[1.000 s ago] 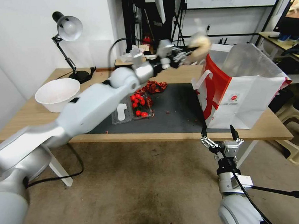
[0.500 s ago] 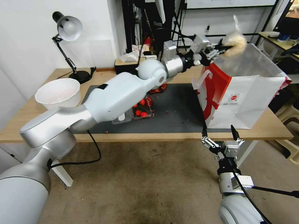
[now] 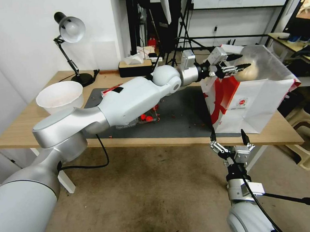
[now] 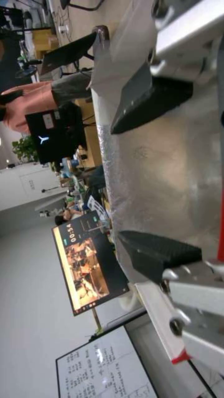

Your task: Pick up the trash from the table and place it into the takeout bag.

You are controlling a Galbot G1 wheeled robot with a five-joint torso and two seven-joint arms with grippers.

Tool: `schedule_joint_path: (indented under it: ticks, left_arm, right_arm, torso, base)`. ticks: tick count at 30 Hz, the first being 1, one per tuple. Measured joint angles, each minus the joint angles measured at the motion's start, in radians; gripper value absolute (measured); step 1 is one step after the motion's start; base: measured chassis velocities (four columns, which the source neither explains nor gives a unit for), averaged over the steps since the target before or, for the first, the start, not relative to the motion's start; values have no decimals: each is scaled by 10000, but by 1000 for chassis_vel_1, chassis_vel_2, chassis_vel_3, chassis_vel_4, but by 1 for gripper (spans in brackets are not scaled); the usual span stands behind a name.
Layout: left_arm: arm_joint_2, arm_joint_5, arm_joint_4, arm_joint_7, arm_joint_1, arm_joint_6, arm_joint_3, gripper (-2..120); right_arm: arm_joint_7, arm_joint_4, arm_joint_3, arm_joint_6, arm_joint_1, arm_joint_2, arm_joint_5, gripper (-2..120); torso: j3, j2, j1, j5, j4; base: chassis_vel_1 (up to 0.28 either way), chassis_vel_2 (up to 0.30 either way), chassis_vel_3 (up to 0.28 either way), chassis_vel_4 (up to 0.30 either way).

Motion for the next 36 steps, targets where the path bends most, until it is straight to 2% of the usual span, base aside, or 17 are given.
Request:
schedule_joint_path:
  ticks: [2,4,5,8,15,19,21,23,25,26,28,29,30,32,33,34,36]
  left_arm:
    - [-105,64,126,5,0,0,40,68]
    - [-109,73,112,5,-20,17,186,80]
    - [-109,73,112,5,-20,17,186,80]
    - [-73,73,48,4,-121,49,347,94]
    - [-5,59,17,-31,-239,71,354,100]
    - [303,50,-328,-323,-65,77,-414,100]
    - [1127,-70,-904,-724,275,135,-995,100]
    - [1381,-94,-1072,-843,441,164,-1180,100]
    - [2304,-212,-1653,-1208,1303,239,-2075,100]
    - [2304,-212,-1653,-1208,1303,239,-2075,100]
    - [3097,-286,-1953,-1396,1984,252,-2907,100]
    - [3781,-289,-2196,-1494,2427,253,-3496,100]
    - [3781,-289,-2196,-1494,2427,253,-3496,100]
    - [4724,-266,-2741,-1729,3178,277,-4391,100]
    - [4997,-230,-2976,-1879,3555,297,-4803,100]
    - [4997,-230,-2976,-1879,3555,297,-4803,100]
    - [5437,177,-3745,-2387,4819,477,-5828,100]
  right_arm:
    - [4,18,26,5,-22,-3,0,100]
    - [8,19,60,42,-55,-24,4,100]
    - [8,19,60,42,-55,-24,4,100]
    - [8,9,36,61,-40,7,5,100]
    - [8,8,27,61,-12,9,4,100]
    - [8,41,38,59,-21,-10,6,100]
    - [8,54,21,39,-21,-6,6,100]
    - [8,65,5,36,-35,1,3,100]
    - [12,95,-27,14,-114,59,-77,100]
    - [12,95,-27,14,-114,59,-77,100]
    - [24,146,-38,-21,-178,78,-139,100]
    - [29,160,-67,-36,-212,78,-167,100]
    - [29,160,-67,-36,-212,78,-167,100]
    - [29,168,-113,-40,-221,87,-203,100]
    - [29,167,-130,-40,-222,99,-227,100]
    - [29,167,-130,-40,-222,99,-227,100]
    - [28,168,-200,-40,-245,124,-271,100]
  torso:
    - [0,0,0,0,0]
    - [0,0,-1,-1,2]
    - [0,0,-1,-1,2]
    - [0,0,-1,-1,0]
    - [0,0,-1,-1,0]
    - [0,0,-2,-1,-1]
    - [-1,0,-2,-2,1]
    - [-1,0,-1,-3,3]
    - [0,0,-1,-6,0]
    - [0,0,-1,-6,0]
    - [0,0,-1,-7,-5]
    - [0,0,-1,-7,4]
    - [0,0,-1,-7,4]
    - [-1,0,-2,-7,10]
    - [-2,1,-2,-4,9]
    - [-2,1,-2,-4,9]
    - [-1,1,-1,-3,-4]
  base:
    - [0,0,0,0]
    - [0,0,0,0]
    - [0,0,0,0]
    - [0,0,0,0]
    - [0,0,0,0]
    - [0,0,0,0]
    - [0,0,0,0]
    - [0,0,0,0]
    - [0,0,0,0]
    - [0,0,0,0]
    - [0,0,0,0]
    - [0,0,0,0]
    - [0,0,0,0]
    - [0,0,0,0]
    - [0,0,0,0]
    - [0,0,0,0]
    - [0,0,0,0]
